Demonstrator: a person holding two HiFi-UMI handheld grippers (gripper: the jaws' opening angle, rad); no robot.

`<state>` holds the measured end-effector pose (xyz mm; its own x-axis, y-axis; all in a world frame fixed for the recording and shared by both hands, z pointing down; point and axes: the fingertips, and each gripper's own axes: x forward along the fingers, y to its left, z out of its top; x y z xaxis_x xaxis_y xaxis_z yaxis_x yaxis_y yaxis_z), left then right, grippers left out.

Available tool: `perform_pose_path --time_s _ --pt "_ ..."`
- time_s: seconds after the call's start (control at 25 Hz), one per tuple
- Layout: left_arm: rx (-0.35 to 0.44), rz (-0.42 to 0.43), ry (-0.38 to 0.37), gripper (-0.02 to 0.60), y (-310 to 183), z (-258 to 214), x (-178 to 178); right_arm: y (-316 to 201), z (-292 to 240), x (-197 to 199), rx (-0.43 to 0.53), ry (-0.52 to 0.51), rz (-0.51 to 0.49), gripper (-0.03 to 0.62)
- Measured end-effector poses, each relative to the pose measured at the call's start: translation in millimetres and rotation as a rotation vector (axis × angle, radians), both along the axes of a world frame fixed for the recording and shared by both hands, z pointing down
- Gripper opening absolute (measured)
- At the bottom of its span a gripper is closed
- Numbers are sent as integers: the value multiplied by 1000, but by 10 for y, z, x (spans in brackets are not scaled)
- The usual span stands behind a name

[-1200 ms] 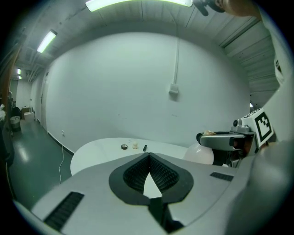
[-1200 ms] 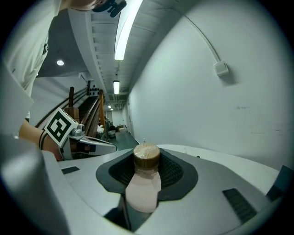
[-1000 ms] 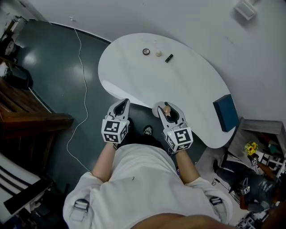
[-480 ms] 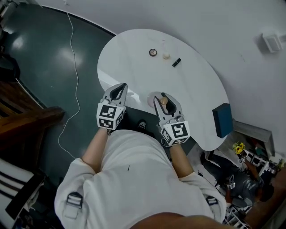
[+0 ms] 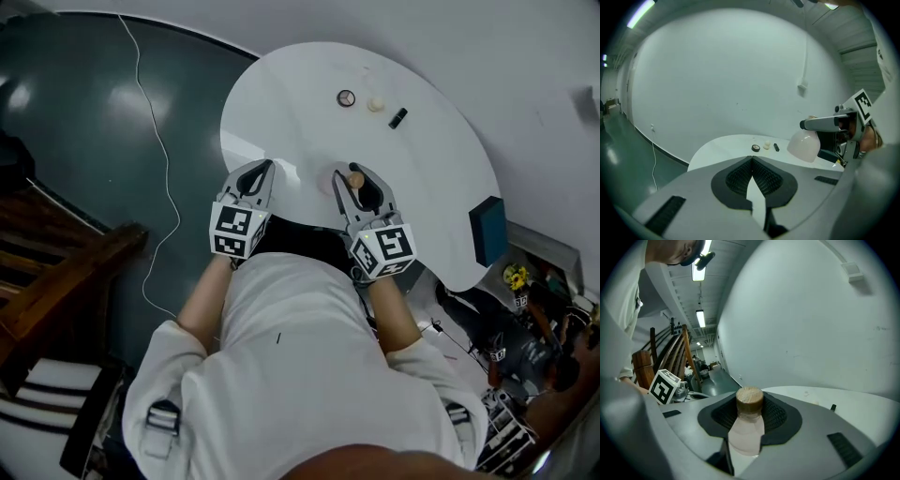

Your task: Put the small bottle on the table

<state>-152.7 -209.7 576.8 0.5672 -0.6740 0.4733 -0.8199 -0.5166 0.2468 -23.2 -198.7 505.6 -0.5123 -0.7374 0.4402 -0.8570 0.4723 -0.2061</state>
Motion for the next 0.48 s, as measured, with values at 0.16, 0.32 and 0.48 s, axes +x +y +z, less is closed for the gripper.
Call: perform_pose_path --time_s 0.16,0.32,0.48 --pt "-45 -21 6 12 3 156 -166 -207 128 -142 -17 23 -10 127" --pt "-85 -72 5 12 32 269 -306 -412 210 -264 -21 46 -49 127" --pt "-107 -135 -6 12 0 361 -350 -611 301 -315 -34 51 -106 127"
